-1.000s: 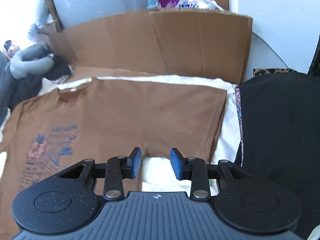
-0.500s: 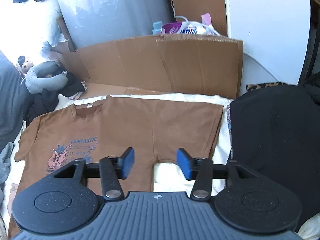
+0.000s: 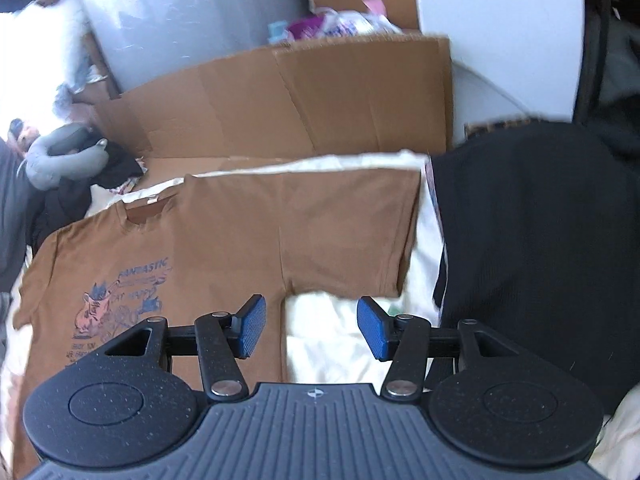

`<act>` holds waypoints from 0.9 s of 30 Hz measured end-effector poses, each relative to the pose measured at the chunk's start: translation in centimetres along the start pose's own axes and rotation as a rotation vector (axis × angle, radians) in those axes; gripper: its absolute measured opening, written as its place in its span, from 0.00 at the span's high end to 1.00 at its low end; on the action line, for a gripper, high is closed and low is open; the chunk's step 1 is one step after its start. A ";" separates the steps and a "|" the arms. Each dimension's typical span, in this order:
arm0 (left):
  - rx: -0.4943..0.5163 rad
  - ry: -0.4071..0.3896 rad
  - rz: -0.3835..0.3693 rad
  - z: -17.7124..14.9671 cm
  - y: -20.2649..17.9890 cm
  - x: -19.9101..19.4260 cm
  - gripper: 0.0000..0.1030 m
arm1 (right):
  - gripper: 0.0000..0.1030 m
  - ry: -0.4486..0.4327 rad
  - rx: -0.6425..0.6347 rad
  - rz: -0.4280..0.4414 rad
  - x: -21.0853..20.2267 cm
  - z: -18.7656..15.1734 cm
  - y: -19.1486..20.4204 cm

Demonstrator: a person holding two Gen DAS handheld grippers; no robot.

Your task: Fold clothes

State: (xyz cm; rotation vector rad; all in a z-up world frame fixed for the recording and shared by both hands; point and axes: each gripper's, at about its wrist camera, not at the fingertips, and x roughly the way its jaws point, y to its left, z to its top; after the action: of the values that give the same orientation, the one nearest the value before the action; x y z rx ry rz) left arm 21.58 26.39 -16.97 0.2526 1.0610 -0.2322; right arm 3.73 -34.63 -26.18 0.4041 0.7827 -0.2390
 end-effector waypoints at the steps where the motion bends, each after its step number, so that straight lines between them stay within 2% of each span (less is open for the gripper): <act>1: 0.009 0.007 -0.003 0.3 -0.4 0.3 0.47 | 0.44 0.003 0.019 0.002 0.2 -0.2 -0.2; 6: 0.104 0.013 -0.030 3.8 -3.3 0.7 0.47 | 0.44 -0.008 0.079 0.003 1.4 -1.0 -1.3; 10: 0.182 -0.036 -0.026 8.9 -6.0 -0.1 0.47 | 0.44 -0.029 0.122 -0.009 2.7 -1.4 -2.1; 17: 0.235 -0.120 -0.057 17.5 -11.9 -2.0 0.47 | 0.44 -0.046 0.155 -0.047 4.5 -1.2 -2.7; 22: 0.227 -0.150 -0.121 19.5 -17.3 -2.1 0.47 | 0.44 -0.067 0.159 -0.054 5.4 -0.6 -2.9; 27: 0.232 -0.114 -0.217 18.2 -22.8 -0.4 0.47 | 0.48 -0.079 0.162 -0.062 6.8 0.4 -3.6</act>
State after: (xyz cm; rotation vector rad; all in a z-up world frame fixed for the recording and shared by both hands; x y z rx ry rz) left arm 29.46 -0.89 -10.26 0.3286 0.9486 -0.5602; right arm 7.40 -38.42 -31.80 0.5208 0.7015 -0.3763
